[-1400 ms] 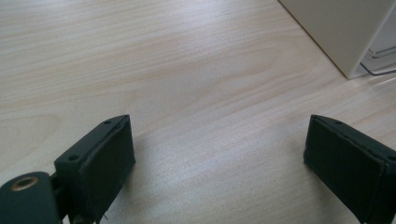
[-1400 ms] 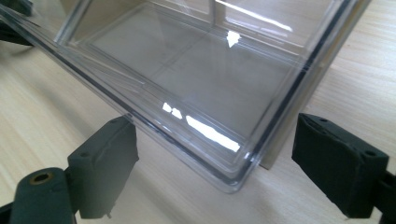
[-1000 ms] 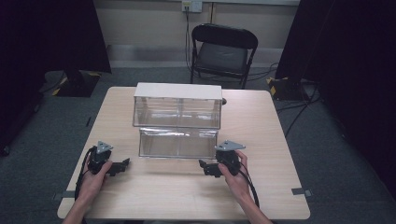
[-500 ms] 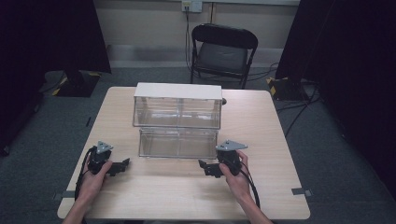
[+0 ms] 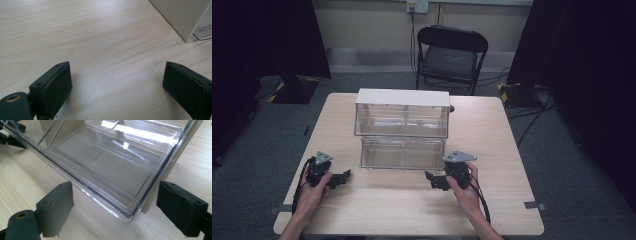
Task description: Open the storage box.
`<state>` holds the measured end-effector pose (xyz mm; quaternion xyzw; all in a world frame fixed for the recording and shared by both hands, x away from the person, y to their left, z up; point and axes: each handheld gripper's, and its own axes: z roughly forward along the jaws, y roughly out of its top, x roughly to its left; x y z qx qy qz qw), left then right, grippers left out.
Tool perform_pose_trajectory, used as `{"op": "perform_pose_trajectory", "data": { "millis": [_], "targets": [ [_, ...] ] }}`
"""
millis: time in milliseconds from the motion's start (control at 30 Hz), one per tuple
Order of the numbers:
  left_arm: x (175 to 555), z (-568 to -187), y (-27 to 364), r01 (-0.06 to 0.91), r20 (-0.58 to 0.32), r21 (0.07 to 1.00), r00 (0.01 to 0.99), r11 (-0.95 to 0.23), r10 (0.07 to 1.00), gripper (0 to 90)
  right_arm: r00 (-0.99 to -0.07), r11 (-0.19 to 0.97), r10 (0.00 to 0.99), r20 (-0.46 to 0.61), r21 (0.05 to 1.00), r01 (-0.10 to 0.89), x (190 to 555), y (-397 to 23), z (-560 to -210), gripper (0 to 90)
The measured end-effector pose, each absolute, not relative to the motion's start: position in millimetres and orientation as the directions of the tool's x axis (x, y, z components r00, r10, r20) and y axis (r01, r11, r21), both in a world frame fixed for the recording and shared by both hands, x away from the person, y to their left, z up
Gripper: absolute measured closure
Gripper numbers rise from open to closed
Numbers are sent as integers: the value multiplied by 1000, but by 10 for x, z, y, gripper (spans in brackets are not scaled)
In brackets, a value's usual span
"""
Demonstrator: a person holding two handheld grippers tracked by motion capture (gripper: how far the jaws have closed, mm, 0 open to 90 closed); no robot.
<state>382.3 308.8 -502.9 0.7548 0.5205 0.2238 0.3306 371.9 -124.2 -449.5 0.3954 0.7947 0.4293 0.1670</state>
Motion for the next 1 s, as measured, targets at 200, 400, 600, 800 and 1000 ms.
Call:
{"op": "perform_pose_trajectory", "data": {
  "millis": [200,400,600,800,1000],
  "targets": [
    [3823,-5030,3085,637,-5,733,354,-237,935,80,-630,321,775,59,821,472,3696,-1251,-4479,135],
    [3823,-5030,3086,637,-6,733,355,-237,935,80,-632,317,773,57,828,463,3682,-1256,-4467,135],
    [3823,-5030,3086,637,-6,733,355,-237,935,80,-634,302,770,71,834,461,3674,-1269,-4442,135],
    [3823,-5030,3086,637,-6,733,355,-237,935,80,-635,297,768,78,836,461,3672,-1274,-4436,135],
    [3823,-5030,3086,637,-6,733,355,-237,935,81,-640,290,763,87,839,460,3673,-1283,-4419,135]
  ]
}}
